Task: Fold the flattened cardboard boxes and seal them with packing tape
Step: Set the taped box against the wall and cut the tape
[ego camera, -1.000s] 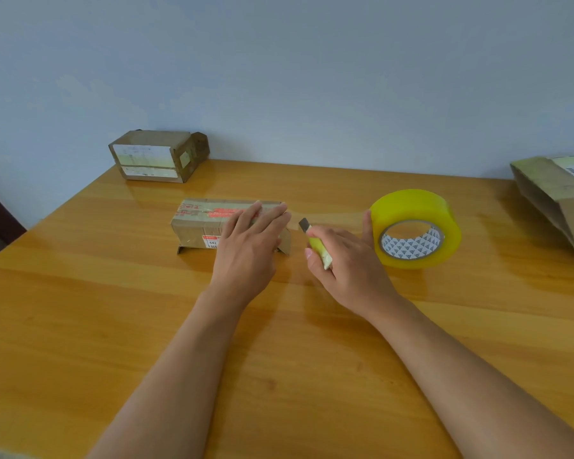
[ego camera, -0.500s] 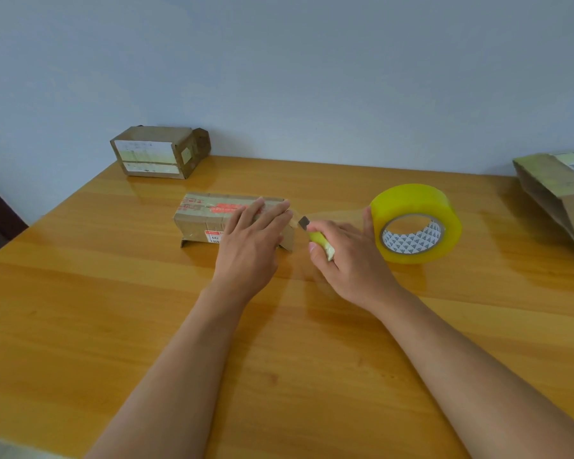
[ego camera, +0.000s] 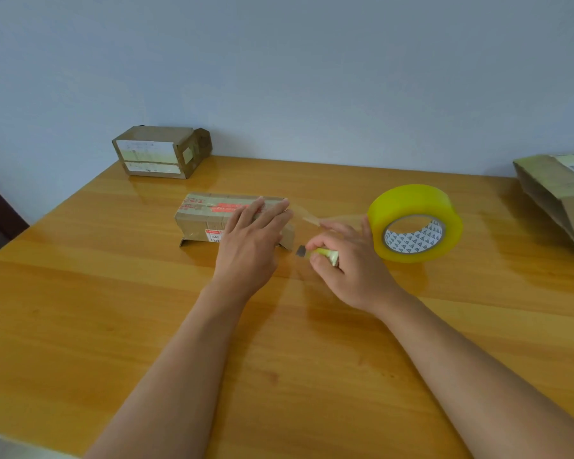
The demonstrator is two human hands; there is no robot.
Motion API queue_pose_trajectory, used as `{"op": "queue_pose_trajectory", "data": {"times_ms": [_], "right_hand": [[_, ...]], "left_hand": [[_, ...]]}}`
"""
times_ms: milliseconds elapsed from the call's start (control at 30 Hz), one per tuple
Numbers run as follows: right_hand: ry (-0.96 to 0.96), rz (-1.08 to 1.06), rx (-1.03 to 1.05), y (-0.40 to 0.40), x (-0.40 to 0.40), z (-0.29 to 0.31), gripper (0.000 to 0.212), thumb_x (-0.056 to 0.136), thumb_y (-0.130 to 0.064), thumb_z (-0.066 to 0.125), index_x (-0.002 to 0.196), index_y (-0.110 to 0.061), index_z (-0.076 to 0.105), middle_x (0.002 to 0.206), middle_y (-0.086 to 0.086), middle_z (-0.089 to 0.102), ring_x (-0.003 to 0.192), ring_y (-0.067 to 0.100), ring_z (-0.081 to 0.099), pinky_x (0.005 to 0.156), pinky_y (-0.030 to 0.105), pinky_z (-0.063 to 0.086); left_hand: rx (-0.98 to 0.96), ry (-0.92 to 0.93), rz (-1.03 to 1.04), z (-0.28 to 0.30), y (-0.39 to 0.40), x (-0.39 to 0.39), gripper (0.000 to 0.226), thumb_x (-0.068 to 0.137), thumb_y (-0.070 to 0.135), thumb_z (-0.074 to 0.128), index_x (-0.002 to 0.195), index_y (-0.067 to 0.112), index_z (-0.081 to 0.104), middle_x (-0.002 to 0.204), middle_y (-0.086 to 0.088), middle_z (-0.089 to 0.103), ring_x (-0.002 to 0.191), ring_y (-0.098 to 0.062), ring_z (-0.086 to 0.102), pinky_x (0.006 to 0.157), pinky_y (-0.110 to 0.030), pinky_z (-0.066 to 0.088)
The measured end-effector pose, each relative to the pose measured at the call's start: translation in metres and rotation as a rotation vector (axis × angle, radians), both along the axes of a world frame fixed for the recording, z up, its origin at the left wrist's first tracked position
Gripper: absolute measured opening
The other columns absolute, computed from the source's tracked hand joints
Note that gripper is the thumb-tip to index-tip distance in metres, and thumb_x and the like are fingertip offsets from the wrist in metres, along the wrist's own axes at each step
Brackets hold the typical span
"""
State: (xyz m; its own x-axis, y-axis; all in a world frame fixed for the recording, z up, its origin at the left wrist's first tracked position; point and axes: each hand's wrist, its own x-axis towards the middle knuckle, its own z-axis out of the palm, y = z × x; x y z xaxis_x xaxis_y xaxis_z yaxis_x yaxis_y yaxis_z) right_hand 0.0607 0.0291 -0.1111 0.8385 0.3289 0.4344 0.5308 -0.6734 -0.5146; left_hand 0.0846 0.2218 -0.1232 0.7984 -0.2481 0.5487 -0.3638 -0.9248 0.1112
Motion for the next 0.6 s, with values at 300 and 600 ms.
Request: {"op": "queue_pose_trajectory", "data": {"times_ms": [300,600], "right_hand": [[0.442,0.119,0.513,-0.013,-0.013,0.018,0.011,0.084,-0.003,0.063,0.091,-0.012,0.065,0.069,0.003,0.068,0.067,0.007,0.059,0.066,0.021,0.046],[0.861,0.340,0.231,-0.014,-0.012,0.019,0.010,0.081,-0.021,0.081,0.087,-0.026,0.075,0.073,-0.011,0.063,0.071,0.002,0.055,0.067,0.016,0.041]], "left_hand": [[-0.018,0.049,0.000,0.005,0.001,-0.001,0.048,0.095,0.011,0.060,0.141,0.022,0.054,0.150,0.006,0.048,0.144,-0.027,0.034,0.117,-0.044,0.022],[-0.031,0.069,-0.003,0.007,0.002,-0.004,0.048,0.096,0.012,0.059,0.142,0.022,0.053,0.151,0.007,0.046,0.145,-0.024,0.032,0.118,-0.042,0.020]]}}
